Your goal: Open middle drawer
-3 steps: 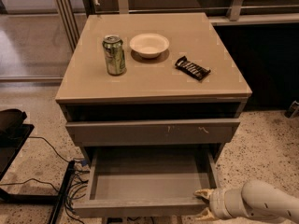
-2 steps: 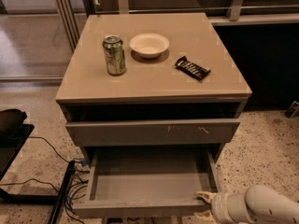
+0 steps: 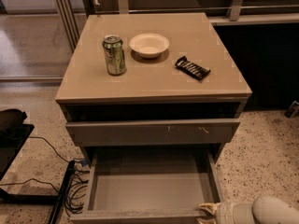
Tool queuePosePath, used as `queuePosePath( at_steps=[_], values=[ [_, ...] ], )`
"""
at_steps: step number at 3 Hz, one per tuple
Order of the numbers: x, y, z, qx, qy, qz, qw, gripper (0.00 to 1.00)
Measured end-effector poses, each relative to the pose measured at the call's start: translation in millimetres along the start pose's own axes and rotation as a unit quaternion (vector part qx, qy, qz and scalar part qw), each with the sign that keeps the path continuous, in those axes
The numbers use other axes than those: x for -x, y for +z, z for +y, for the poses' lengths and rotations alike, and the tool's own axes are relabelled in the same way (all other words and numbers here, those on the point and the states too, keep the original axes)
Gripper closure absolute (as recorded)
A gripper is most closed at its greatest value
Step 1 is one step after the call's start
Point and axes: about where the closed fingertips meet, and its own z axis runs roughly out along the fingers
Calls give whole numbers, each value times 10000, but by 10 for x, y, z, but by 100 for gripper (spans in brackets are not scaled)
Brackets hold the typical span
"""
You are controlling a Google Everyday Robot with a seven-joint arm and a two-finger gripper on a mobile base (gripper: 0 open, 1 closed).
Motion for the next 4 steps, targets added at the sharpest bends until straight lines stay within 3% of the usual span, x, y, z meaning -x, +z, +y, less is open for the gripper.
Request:
queuePosePath(
  at_steps=[1, 2, 4],
  values=[
    [18, -23, -7, 0, 0, 0, 10000, 100],
    [18, -23, -7, 0, 0, 0, 10000, 81],
    [18, -23, -7, 1, 0, -1, 10000, 35]
  ],
)
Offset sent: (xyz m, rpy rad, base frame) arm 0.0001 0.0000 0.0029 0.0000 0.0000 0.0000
